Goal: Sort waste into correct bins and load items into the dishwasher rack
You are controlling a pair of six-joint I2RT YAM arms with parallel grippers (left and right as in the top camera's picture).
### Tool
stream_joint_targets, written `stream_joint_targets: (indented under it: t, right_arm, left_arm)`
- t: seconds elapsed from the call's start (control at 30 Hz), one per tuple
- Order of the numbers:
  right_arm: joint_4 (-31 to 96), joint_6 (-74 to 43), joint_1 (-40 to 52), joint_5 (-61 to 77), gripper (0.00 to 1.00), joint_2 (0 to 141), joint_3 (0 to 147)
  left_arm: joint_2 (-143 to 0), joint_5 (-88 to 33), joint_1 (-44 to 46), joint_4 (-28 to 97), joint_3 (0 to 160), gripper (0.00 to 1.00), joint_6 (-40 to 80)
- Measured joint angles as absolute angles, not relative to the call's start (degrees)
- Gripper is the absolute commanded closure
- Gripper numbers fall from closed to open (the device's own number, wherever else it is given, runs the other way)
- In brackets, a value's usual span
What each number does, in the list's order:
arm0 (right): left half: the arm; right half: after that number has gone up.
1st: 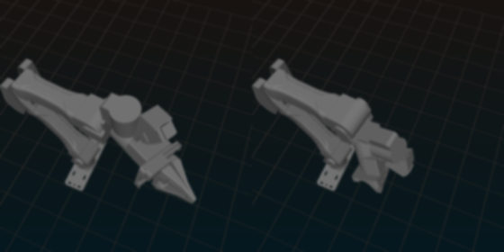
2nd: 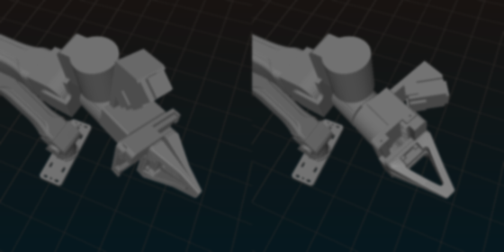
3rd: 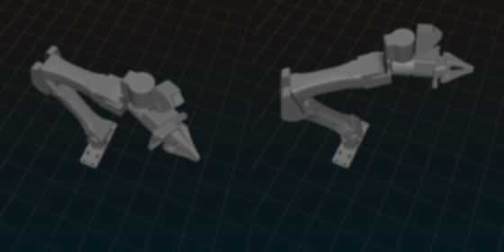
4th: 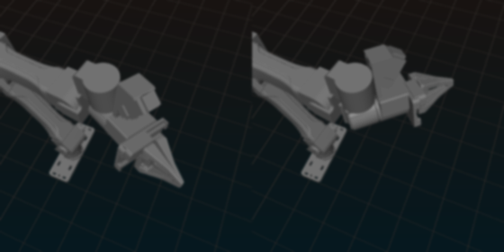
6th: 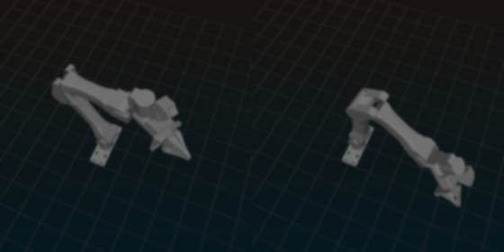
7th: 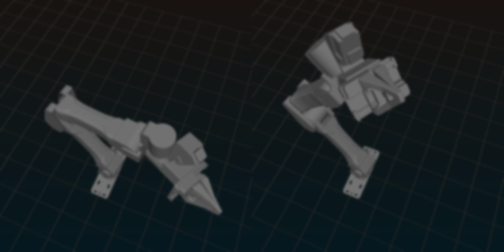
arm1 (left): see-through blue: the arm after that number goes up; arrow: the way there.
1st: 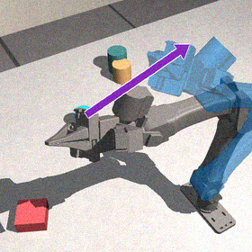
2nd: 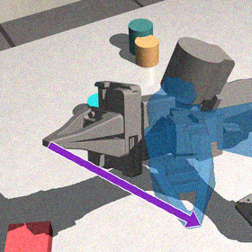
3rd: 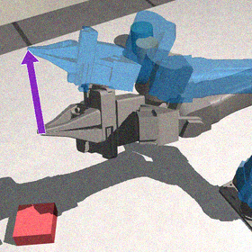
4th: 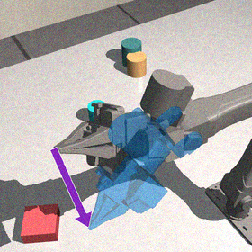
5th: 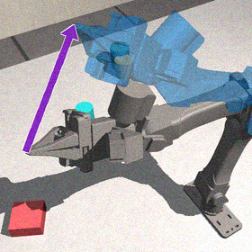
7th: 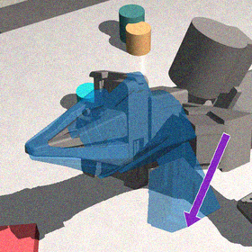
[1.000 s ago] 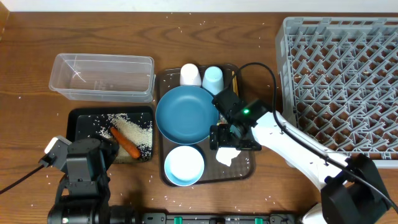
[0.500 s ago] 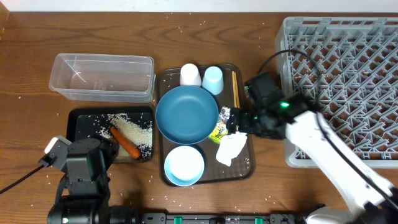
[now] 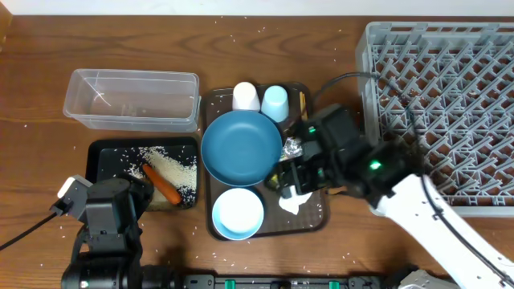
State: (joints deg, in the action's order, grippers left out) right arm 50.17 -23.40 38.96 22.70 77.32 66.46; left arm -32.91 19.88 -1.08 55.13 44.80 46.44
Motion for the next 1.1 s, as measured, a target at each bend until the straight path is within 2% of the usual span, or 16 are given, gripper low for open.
stream_joint_targets:
  t: [0.17, 0.37, 0.5, 0.63, 0.83, 1.1]
  right_arm:
    - [45.3, -20.5, 48.4, 23.0, 0.17, 82.9, 66.5]
    - [42.3, -14.3, 59.1, 20.0, 0.13, 90.8, 66.5]
    - [41.2, -12.2, 63.4, 17.8, 0.16, 95.2, 66.5]
    - [39.3, -11.0, 65.5, 16.4, 0.27, 99.2, 66.5]
    - [37.6, -10.4, 66.2, 15.5, 0.35, 103.7, 66.4]
    - [37.1, -10.0, 66.3, 15.1, 0.68, 105.1, 66.4]
  left_arm:
    - [-32.9, 19.9, -1.1, 55.1, 44.8, 0.02, 46.4]
    - [-32.9, 19.9, -1.1, 55.1, 44.8, 0.02, 46.4]
    - [-32.9, 19.9, -1.1, 55.1, 44.8, 0.02, 46.4]
    - [-32.9, 19.9, -1.1, 55.1, 44.8, 0.02, 46.4]
    - [-32.9, 19.9, -1.1, 55.1, 44.8, 0.02, 46.4]
    - [-32.9, 19.9, -1.1, 55.1, 44.8, 0.02, 46.4]
